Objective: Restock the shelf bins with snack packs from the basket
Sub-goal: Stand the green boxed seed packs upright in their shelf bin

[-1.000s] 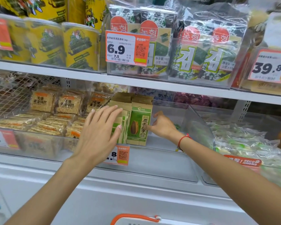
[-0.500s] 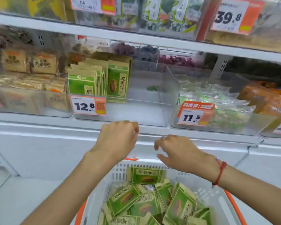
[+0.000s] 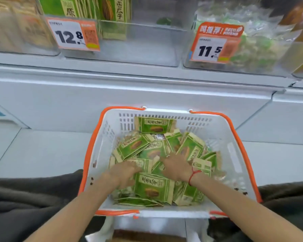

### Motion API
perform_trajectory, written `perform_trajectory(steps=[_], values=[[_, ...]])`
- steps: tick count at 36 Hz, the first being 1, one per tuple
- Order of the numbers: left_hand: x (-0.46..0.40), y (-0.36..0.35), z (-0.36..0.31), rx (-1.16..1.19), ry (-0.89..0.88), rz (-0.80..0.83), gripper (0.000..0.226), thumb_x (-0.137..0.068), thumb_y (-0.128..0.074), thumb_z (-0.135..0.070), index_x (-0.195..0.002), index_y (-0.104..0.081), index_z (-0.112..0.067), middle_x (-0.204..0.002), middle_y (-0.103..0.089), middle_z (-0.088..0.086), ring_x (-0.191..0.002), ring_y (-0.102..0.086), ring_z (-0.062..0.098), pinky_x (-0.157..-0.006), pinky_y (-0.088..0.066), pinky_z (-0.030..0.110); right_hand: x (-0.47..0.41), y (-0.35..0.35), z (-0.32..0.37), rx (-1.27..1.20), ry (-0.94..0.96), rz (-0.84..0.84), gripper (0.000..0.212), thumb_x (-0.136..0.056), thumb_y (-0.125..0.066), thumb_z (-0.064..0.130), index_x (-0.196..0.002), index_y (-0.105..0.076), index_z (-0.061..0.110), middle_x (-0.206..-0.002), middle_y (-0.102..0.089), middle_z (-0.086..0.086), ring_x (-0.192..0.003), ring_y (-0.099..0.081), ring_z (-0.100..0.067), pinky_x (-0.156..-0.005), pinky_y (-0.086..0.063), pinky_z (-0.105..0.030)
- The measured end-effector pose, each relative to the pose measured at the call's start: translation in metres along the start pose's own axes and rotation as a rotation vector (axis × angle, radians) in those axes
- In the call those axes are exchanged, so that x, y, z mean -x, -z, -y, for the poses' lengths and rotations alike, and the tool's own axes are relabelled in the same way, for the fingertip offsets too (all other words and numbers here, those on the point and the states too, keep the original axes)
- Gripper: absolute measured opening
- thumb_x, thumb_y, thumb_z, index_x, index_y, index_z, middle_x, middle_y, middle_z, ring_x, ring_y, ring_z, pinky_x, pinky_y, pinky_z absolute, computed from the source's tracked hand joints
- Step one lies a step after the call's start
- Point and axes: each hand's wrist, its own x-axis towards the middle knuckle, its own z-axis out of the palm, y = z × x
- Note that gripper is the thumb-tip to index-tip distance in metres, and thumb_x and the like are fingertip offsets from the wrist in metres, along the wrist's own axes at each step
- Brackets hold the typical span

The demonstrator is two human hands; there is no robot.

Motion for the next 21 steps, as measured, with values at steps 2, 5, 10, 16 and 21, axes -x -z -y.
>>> perform_trajectory(steps=[2, 5, 10, 16, 21], values=[[-0.004, -0.011, -0.004, -0.077, -0.020, -0.029, 0.059, -0.092, -0.055, -0.039, -0.145, -0.033, -0.026, -0.146, -0.038, 0.000, -0.130, -0.038, 0.021, -0.108, -0.033, 0.036, 0.003, -0.010, 0.002, 0.101, -0.003, -0.008, 0.061, -0.096, -0.046, 0.039, -0.146, -0.027, 0.009, -0.117, -0.062, -0.012, -0.123, -0.045, -0.030, -0.105, -0.024, -0.061], [-0.013, -0.016, -0.008, -0.146, 0.003, -0.057, 0.061, -0.089, -0.058, -0.044, -0.142, -0.037, -0.022, -0.142, -0.042, 0.002, -0.128, -0.039, 0.022, -0.107, -0.034, 0.039, 0.003, -0.012, -0.002, 0.089, -0.032, 0.005, 0.055, -0.093, -0.055, 0.037, -0.134, -0.040, 0.003, -0.117, -0.062, -0.013, -0.122, -0.047, -0.029, -0.106, -0.029, -0.051], [-0.022, -0.009, -0.008, -0.140, 0.013, -0.083, 0.036, -0.084, -0.065, -0.040, -0.114, -0.058, -0.021, -0.120, -0.055, -0.003, -0.117, -0.044, 0.017, -0.104, -0.031, 0.033, -0.001, -0.015, -0.012, -0.108, -0.010, -0.005, 0.030, -0.080, -0.069, 0.037, -0.098, -0.063, 0.013, -0.094, -0.065, -0.004, -0.097, -0.057, -0.022, -0.091, -0.042, -0.038], [-0.026, 0.016, 0.009, 0.412, -0.027, -0.007, 0.016, -0.088, -0.063, -0.029, -0.082, -0.049, -0.030, -0.089, -0.062, -0.009, -0.091, -0.061, 0.015, -0.080, -0.048, 0.031, 0.002, 0.005, -0.035, -0.539, -0.094, -0.047, 0.042, -0.085, -0.068, 0.033, -0.061, -0.037, 0.017, -0.058, -0.037, 0.004, -0.051, -0.037, -0.009, -0.051, -0.035, -0.021], [-0.022, 0.037, 0.017, 0.849, 0.018, -0.054, 0.015, -0.090, -0.063, -0.017, -0.083, -0.051, -0.023, -0.058, -0.064, -0.017, -0.064, -0.062, -0.001, -0.080, -0.050, 0.033, -0.001, 0.032, -0.063, -0.871, -0.136, -0.229, 0.022, -0.088, -0.066, 0.028, -0.093, -0.067, 0.007, -0.088, -0.067, -0.009, -0.078, -0.062, -0.021, -0.074, -0.052, -0.032]])
